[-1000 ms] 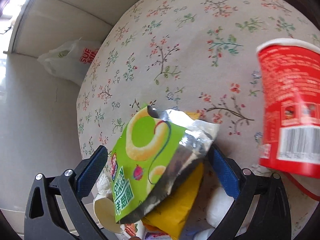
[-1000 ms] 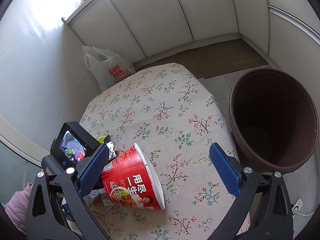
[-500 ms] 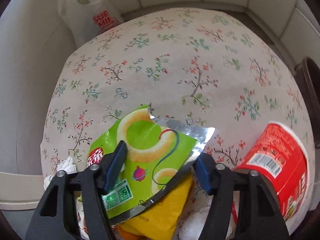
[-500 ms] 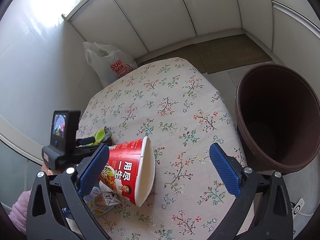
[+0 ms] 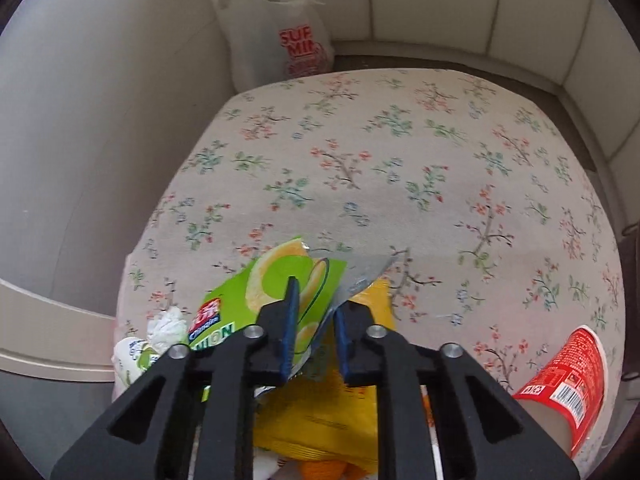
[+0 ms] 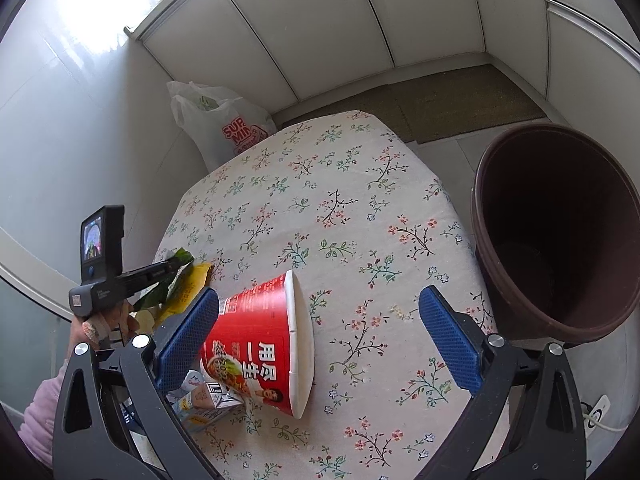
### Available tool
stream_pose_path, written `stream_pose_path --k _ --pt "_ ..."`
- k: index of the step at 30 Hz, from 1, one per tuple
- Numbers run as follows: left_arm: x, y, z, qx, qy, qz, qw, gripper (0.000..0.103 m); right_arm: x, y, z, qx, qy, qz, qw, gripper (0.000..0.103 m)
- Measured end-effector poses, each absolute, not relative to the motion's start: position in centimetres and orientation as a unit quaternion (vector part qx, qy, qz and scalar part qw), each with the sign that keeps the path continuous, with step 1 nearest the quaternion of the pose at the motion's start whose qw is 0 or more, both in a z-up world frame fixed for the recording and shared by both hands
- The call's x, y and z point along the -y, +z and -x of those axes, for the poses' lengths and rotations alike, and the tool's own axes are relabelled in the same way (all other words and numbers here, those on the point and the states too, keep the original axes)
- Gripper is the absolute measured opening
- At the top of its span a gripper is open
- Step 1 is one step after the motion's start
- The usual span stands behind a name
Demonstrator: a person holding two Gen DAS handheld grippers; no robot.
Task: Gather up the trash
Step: 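Lift the green chip bag with the left tool while the right tool grasps the yellow snack bag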
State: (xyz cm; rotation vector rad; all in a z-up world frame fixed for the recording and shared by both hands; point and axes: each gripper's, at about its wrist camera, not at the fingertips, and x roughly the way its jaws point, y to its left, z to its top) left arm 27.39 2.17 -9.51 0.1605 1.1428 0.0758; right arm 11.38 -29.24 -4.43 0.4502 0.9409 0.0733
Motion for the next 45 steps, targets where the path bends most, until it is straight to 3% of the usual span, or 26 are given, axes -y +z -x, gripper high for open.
stream_pose_path --k 11,22,27,33,37,45 --pt "-6.5 -4.9 -22.8 -0.478 0.039 0.003 0.878 0.000 26.9 -4.5 -11.3 -0.454 0.130 -0.245 0.847 0.096" --pt "-10.8 3.1 -13.2 -0.337 -0.013 0.139 0.931 0.000 18.8 -4.0 -11.0 -0.488 0.240 -0.248 0.801 0.094" --pt "-12.5 5.5 -10.3 -0.270 -0.009 0.158 0.950 0.000 13.3 -3.0 -13.3 -0.517 0.234 -0.219 0.794 0.087" --pt "-13.4 10.2 -7.4 -0.173 0.026 0.107 0.979 0.000 7.2 -5.6 -17.4 -0.568 0.202 -0.213 0.769 0.066" --pt "-14.4 11.0 -7.5 -0.159 0.035 0.114 0.980 0.000 4.6 -8.2 -19.7 -0.586 0.143 -0.197 0.773 0.051" --pt "-16.0 11.4 -7.9 -0.161 0.031 0.134 0.977 0.000 5.7 -12.6 -21.0 -0.605 0.062 -0.229 0.760 0.051"
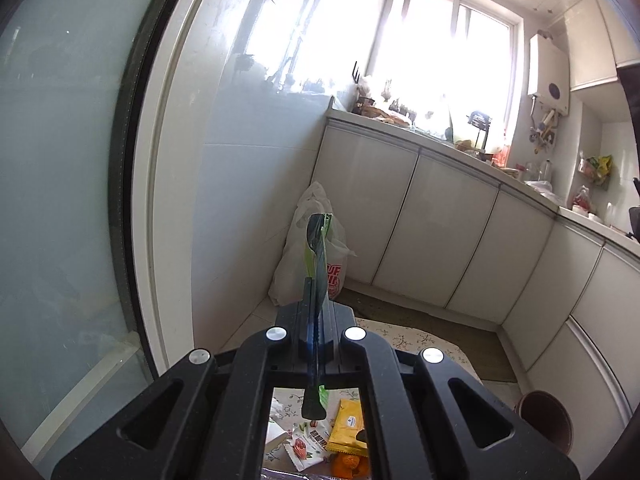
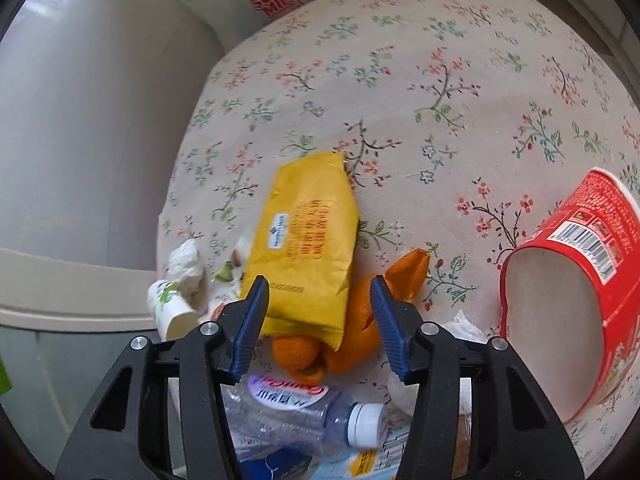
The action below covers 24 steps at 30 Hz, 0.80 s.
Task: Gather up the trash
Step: 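Lift the green chip bag with the left tool while the right tool grasps the yellow snack bag, then carry both bags over the brown bin and open both tools to drop them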
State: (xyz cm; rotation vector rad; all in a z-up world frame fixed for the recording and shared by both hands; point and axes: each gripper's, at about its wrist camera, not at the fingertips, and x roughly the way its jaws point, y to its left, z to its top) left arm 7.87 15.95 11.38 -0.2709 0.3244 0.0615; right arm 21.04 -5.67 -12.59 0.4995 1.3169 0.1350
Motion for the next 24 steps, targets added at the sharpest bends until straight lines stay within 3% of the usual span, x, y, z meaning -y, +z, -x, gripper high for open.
stream_pose_path --k 3,4,5,6,8,24 --pt "-15.7 11.0 -7.7 -0.165 0.032 0.133 0.977 0.000 5.6 -13.5 -21.6 -0.603 0.061 -0.245 0.757 0.050" --pt "-15.7 10.9 -7.7 -0.166 0.032 0.133 0.977 0.000 5.7 -13.6 -21.7 -0.601 0.063 -0.248 0.757 0.041" --pt "-15.7 10.9 -7.8 -0.167 0.032 0.132 0.976 0.000 5.5 -13.8 -21.8 -0.600 0.066 -0.249 0.757 0.021" --pt "-15.7 10.7 -7.7 -0.169 0.033 0.132 0.976 0.000 5.1 -14.0 -22.1 -0.602 0.073 -0.244 0.757 0.012" --pt "-15.6 10.5 -7.9 -0.172 0.033 0.131 0.976 0.000 4.8 -14.0 -22.1 -0.599 0.079 -0.239 0.760 0.006" --pt "-12.7 10.2 -8.2 -0.168 0.022 0.106 0.980 0.000 8.3 -5.8 -18.2 -0.502 0.137 -0.213 0.827 0.003"
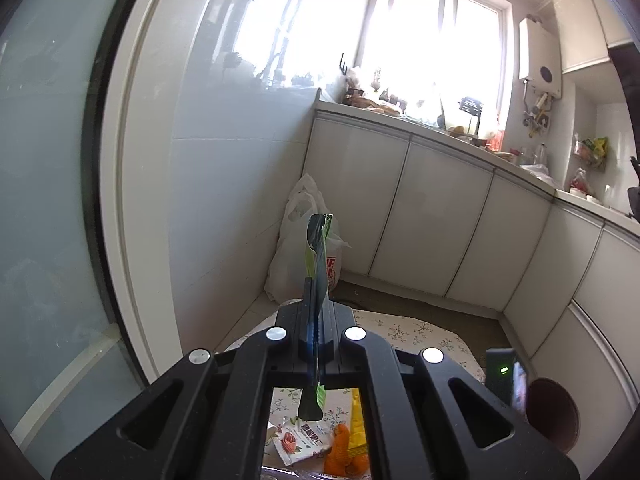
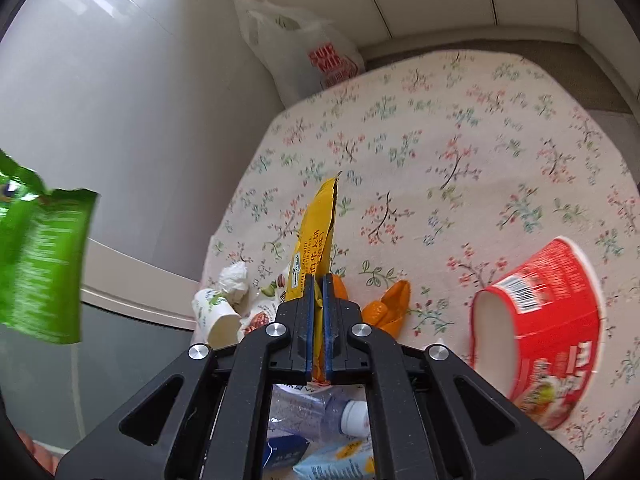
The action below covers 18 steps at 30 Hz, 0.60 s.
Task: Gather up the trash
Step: 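Carry both bags over the brown bin and open both tools to drop them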
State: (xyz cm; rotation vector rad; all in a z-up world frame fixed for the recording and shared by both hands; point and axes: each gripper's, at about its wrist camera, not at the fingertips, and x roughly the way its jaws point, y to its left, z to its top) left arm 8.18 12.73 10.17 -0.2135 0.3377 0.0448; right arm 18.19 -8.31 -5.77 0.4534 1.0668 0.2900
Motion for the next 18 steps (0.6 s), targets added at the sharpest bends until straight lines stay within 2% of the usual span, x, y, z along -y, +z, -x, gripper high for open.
stream_pose_path --k 10,18 --pt "-6.8 9.5 -7.7 -0.174 -0.025 0.065 0.982 0.000 17.4 -0.7 -13.9 -0.435 0.136 -0.249 0.855 0.003" --pt "1.5 10.1 -6.7 -0.160 -0.097 0.053 0.981 0.000 27.0 2.5 -9.8 -0.374 0.088 -0.254 0.888 0.003"
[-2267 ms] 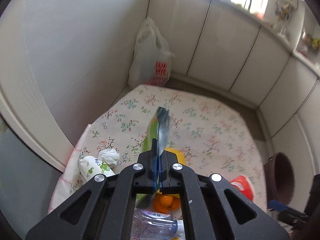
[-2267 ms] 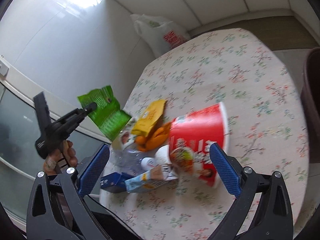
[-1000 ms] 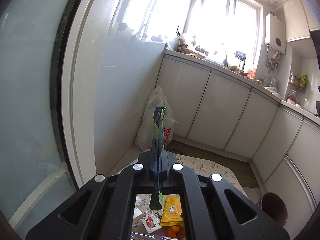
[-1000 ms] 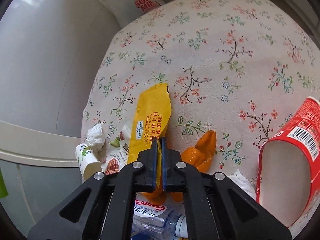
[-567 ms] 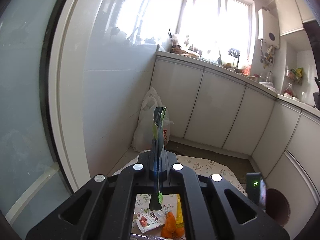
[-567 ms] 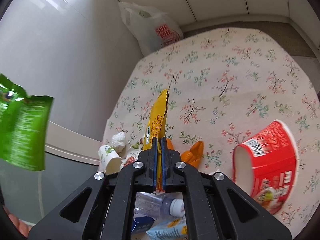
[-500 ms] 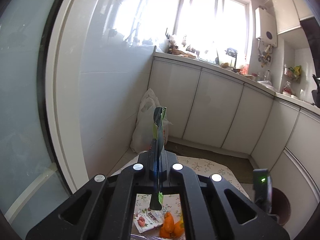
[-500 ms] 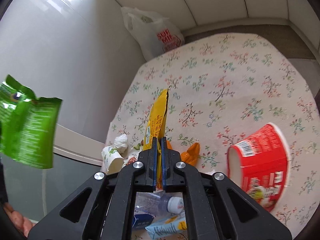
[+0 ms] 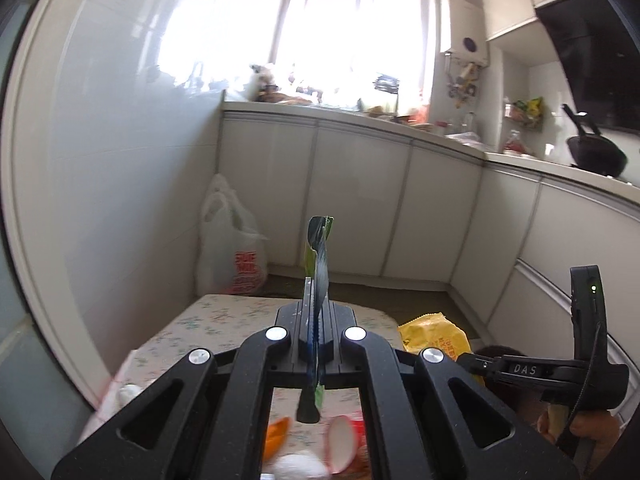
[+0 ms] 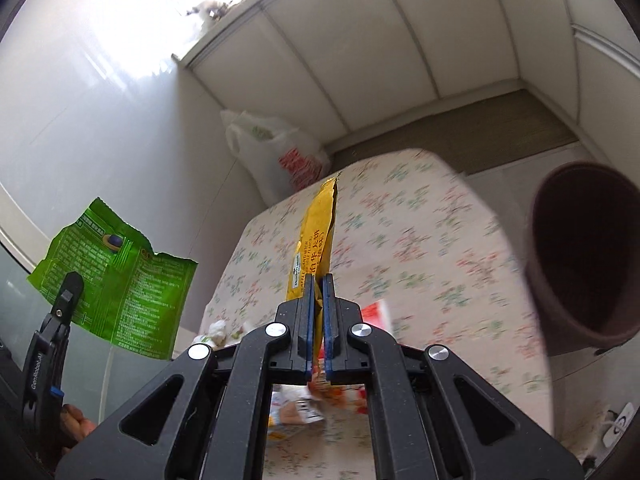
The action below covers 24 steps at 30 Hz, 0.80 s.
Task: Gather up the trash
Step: 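Carry both bags over the brown bin and open both tools to drop them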
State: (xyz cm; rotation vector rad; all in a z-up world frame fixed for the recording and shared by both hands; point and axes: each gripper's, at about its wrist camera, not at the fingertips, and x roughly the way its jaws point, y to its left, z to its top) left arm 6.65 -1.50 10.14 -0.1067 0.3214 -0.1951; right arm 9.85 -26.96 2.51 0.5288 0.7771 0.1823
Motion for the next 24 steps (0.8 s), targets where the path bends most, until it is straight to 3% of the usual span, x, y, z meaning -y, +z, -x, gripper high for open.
stream_pose_path --k 10,19,22,24 --pt "14.6 9.9 -7.6 -0.194 -0.201 0.038 0.959 0.001 40.3 3.4 -4.7 -0.295 -0.043 -0.277 0.913 0.003" --pt "24.6 8.8 -8.8 -0.233 -0.262 0.025 0.936 0.001 49.4 -0.2 -2.8 -0.301 -0.148 -0.318 0.887 0.003" --pt "27.7 7.6 -9.4 -0.249 -0.277 0.019 0.928 0.001 51.2 -1.4 -2.4 -0.308 -0.165 -0.344 0.871 0.008" --pt "29.5 6.8 -10.1 -0.263 -0.284 0.014 0.922 0.001 52.6 -2.2 -2.0 -0.308 -0.181 -0.366 0.859 0.023"
